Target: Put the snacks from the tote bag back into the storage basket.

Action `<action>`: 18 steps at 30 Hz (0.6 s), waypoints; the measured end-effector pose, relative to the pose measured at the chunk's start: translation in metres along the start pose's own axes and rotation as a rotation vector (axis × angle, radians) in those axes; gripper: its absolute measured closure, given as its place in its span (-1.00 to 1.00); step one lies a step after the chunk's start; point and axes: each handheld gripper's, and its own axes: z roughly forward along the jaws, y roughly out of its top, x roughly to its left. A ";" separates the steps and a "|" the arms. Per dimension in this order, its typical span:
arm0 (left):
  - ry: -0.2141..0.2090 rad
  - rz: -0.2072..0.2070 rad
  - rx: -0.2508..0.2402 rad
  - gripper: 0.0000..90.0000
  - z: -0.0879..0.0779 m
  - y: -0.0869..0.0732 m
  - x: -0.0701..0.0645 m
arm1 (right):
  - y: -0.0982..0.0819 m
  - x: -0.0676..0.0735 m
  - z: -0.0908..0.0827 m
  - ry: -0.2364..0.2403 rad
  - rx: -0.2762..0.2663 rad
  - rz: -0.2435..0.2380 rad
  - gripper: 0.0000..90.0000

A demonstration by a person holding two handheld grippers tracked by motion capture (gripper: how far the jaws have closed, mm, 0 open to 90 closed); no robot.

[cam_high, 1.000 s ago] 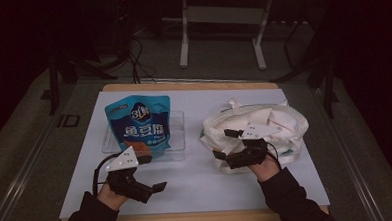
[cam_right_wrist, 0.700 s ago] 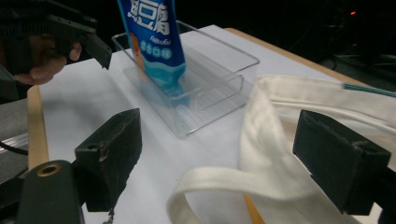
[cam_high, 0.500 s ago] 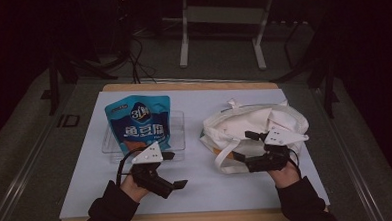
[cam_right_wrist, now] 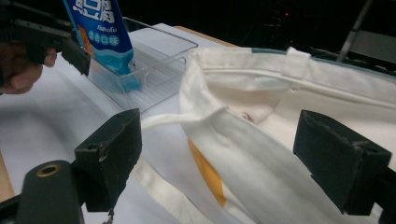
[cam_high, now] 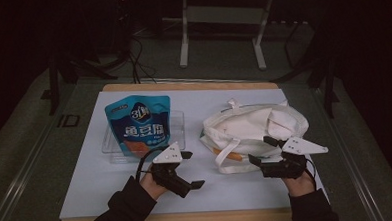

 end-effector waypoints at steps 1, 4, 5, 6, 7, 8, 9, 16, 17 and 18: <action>-0.002 0.014 0.005 -0.97 0.003 0.000 -0.001 | -0.002 0.000 -0.002 -0.009 0.002 0.004 -0.66; 0.006 0.042 0.006 -0.97 0.008 0.002 -0.003 | -0.006 0.001 -0.008 -0.028 -0.006 0.003 -0.66; 0.009 0.051 0.001 -0.97 0.008 0.002 -0.004 | -0.007 0.001 -0.010 -0.033 -0.010 0.001 -0.66; 0.018 0.057 -0.006 -0.97 0.009 0.002 -0.004 | -0.009 0.001 -0.012 -0.039 -0.014 0.000 -0.66; 0.018 0.057 -0.013 -0.97 0.009 0.002 -0.004 | -0.011 0.001 -0.013 -0.045 -0.024 0.001 -0.66; 0.013 0.055 -0.021 -0.97 0.009 0.001 -0.003 | -0.013 0.001 -0.014 -0.052 -0.032 0.002 -0.66; 0.010 0.047 -0.030 -0.97 0.009 0.000 -0.003 | -0.014 0.001 -0.014 -0.056 -0.031 0.003 -0.66; 0.025 0.041 -0.044 -0.97 0.004 -0.008 0.000 | -0.017 -0.001 -0.007 -0.045 -0.032 0.015 -0.66; 0.029 0.045 -0.048 -0.97 0.003 -0.008 0.000 | -0.017 -0.001 -0.007 -0.040 -0.041 0.017 -0.66; 0.029 0.053 -0.049 -0.97 0.001 -0.009 0.000 | -0.017 -0.001 -0.007 -0.037 -0.043 0.020 -0.66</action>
